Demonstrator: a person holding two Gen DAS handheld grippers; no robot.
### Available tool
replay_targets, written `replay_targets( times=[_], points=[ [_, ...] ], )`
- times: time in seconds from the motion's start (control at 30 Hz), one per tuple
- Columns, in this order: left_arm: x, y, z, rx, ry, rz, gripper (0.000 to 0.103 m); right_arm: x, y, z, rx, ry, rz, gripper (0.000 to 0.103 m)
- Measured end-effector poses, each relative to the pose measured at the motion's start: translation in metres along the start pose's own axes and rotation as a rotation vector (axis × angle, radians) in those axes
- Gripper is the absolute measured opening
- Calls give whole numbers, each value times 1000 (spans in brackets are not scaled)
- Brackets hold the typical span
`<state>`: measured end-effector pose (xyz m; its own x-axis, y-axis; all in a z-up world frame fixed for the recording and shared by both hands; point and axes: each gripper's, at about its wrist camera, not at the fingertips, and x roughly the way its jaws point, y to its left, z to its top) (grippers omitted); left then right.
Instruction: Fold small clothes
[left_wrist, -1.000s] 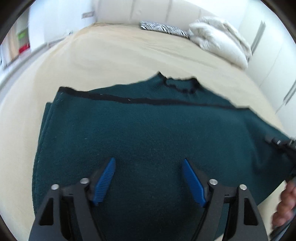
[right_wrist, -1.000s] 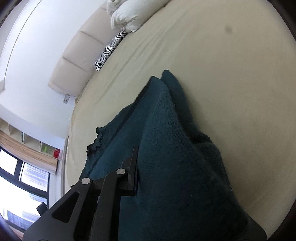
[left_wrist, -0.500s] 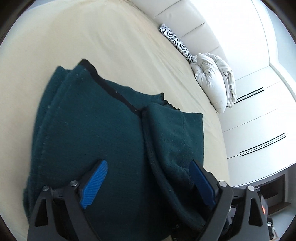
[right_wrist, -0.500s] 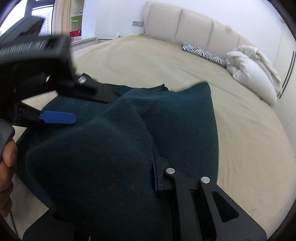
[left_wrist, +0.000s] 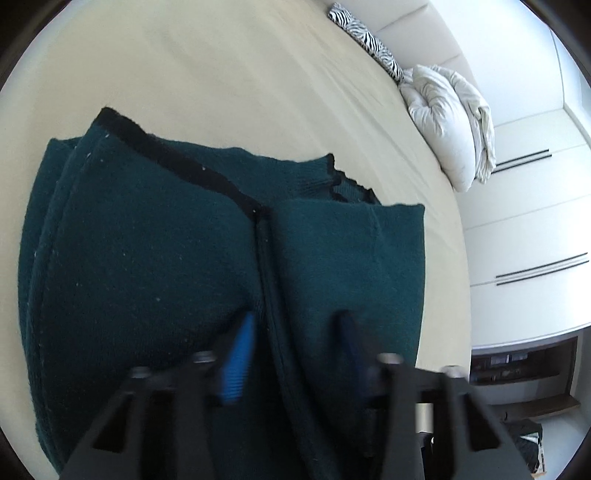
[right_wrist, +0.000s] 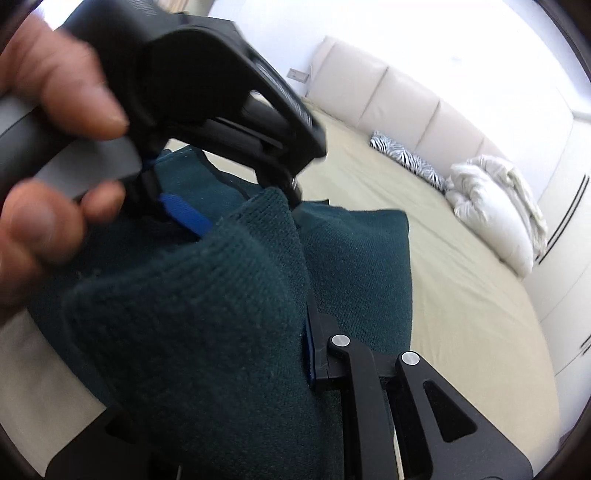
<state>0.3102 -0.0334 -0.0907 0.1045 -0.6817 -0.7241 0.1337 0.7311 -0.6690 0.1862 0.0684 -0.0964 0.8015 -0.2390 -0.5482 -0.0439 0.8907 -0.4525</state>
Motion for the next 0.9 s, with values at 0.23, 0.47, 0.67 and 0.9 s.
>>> replay_targets(
  times=[0.23, 0.47, 0.67, 0.9],
  points=[
    [-18, 6, 10, 47, 9, -36, 15, -39, 21, -25, -122, -55, -3, 14],
    [-39, 18, 11, 59, -39, -88, 13, -78, 66, -24, -294, -172, -3, 11],
    [-72, 36, 24, 76, -76, -75, 13, -76, 89, -11, -300, -185, 73, 7],
    [-89, 71, 32, 49, -96, -53, 13, -77, 96, -7, -324, -212, 114, 7]
  ],
)
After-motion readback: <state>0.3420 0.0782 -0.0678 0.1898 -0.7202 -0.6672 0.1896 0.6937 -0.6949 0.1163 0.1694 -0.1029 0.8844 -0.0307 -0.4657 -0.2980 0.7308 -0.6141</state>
